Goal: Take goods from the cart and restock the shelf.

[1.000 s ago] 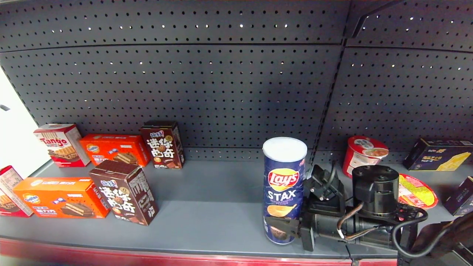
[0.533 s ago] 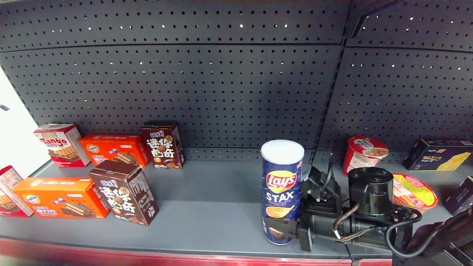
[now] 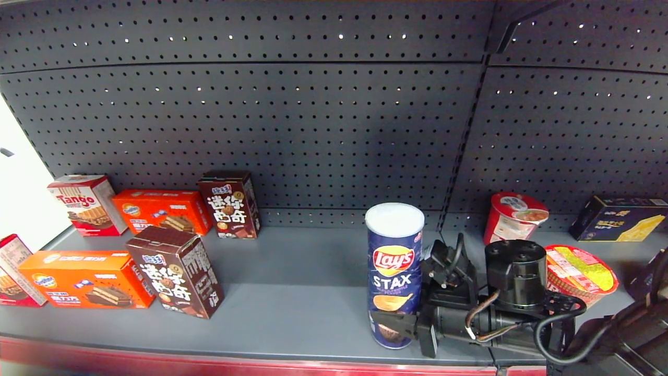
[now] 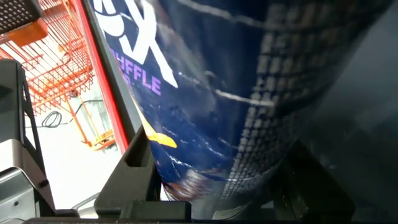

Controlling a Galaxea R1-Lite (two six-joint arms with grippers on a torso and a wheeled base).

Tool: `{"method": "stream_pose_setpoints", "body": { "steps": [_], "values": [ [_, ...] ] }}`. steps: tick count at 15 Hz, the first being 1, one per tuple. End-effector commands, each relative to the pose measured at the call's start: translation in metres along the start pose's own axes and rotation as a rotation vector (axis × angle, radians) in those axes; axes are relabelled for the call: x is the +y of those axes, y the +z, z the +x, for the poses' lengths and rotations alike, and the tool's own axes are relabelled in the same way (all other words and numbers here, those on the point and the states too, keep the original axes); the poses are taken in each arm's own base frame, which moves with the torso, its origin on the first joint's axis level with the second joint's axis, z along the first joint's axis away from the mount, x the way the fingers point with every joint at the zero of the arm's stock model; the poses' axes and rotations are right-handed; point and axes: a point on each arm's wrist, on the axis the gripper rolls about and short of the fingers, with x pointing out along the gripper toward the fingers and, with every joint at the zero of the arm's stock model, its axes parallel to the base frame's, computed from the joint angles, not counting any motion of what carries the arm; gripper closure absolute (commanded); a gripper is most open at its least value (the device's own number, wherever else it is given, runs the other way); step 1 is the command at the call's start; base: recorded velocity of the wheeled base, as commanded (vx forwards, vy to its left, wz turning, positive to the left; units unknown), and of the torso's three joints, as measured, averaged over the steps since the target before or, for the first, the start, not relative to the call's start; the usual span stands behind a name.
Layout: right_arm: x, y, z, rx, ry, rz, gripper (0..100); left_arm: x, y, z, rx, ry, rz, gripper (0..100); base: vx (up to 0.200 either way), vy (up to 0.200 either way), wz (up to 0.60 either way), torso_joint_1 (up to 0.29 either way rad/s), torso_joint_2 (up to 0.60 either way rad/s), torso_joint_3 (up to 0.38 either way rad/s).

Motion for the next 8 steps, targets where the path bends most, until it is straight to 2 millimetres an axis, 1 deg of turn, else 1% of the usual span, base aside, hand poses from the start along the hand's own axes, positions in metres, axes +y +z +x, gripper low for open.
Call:
{"method": "stream_pose_setpoints", "body": {
  "steps": [1, 4, 5, 8],
  "values": [
    [0.0, -0.0015, 0.0008, 0.006, 0.002, 0.002, 100, 0.0, -0.0002, -0.0002, 0.0, 0.0, 0.0, 100, 0.0, 0.0, 0.0, 0.0, 0.0, 0.0],
    [0.0001, -0.0019, 0.0007, 0.007, 0.002, 0.003, 100, 0.0, 0.0, -0.0002, -0.001, 0.0, 0.0, 100, 0.0, 0.0, 0.0, 0.0, 0.0, 0.0],
    [0.0002, -0.0023, 0.0005, 0.008, 0.002, -0.001, 0, 0.0, 0.0001, -0.0007, -0.003, 0.0, 0.0, 100, 0.0, 0.0, 0.0, 0.0, 0.0, 0.0],
    [0.0012, -0.0033, -0.0017, 0.013, -0.001, -0.002, 0, 0.0, -0.0003, -0.0021, -0.01, 0.0, 0.0, 100, 0.0, 0.0, 0.0, 0.0, 0.0, 0.0]
  ]
}}
